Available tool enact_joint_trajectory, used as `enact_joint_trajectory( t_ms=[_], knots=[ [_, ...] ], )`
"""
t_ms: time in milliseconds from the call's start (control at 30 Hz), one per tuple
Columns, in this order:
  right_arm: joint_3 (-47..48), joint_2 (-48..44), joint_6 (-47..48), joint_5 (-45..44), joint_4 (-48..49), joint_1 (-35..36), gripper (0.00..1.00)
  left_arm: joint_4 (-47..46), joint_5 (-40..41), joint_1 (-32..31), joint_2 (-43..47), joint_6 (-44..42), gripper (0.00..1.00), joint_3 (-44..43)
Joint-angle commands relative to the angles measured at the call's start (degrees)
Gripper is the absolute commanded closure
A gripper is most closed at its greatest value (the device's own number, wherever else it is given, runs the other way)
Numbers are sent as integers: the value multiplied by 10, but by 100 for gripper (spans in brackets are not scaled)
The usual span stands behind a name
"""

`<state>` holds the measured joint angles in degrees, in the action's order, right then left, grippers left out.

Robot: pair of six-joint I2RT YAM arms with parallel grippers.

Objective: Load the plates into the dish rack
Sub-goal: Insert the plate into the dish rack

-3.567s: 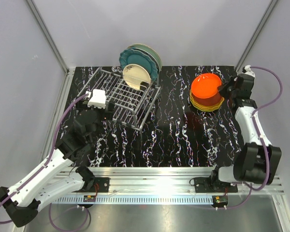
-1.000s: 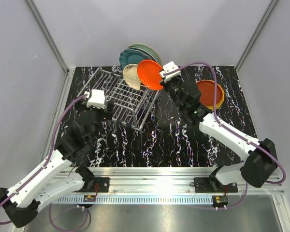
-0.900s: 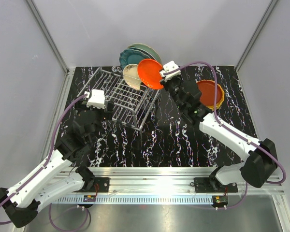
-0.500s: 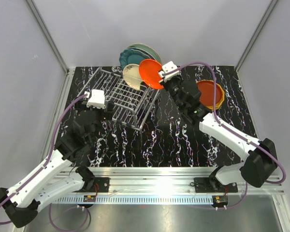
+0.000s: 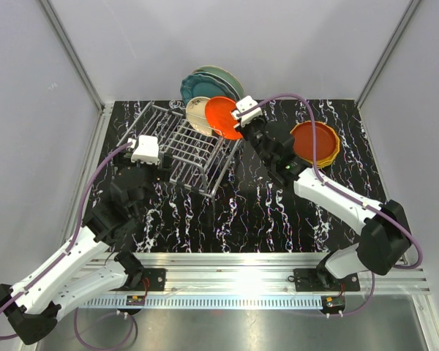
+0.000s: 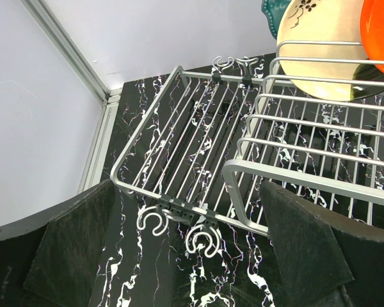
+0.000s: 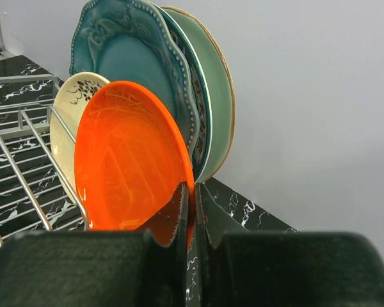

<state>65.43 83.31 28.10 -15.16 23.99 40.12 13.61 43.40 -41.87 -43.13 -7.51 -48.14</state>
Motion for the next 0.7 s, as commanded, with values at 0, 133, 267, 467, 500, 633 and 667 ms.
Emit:
enact_joint_trajectory(
  t_ms=[0, 133, 267, 467, 500, 633, 667],
  knots=[
    [31, 2, -10, 15, 27, 3, 89, -24, 3, 3, 4, 1, 1, 0],
    [35, 5, -13, 17, 24, 2, 76, -22, 3, 3, 5, 0, 1, 0],
    [40, 8, -19, 19, 23, 2, 68, -22, 3, 3, 6, 1, 1, 1],
    [49, 13, -29, 26, 24, 3, 64, -23, 3, 3, 8, 0, 1, 0],
    [50, 14, -30, 25, 24, 3, 70, -23, 3, 2, 8, 0, 1, 0],
    [63, 27, -36, 39, 25, 3, 83, -23, 4, 3, 9, 1, 1, 0],
    [66, 30, -38, 42, 23, 3, 85, -22, 4, 3, 9, 0, 1, 1]
  ],
)
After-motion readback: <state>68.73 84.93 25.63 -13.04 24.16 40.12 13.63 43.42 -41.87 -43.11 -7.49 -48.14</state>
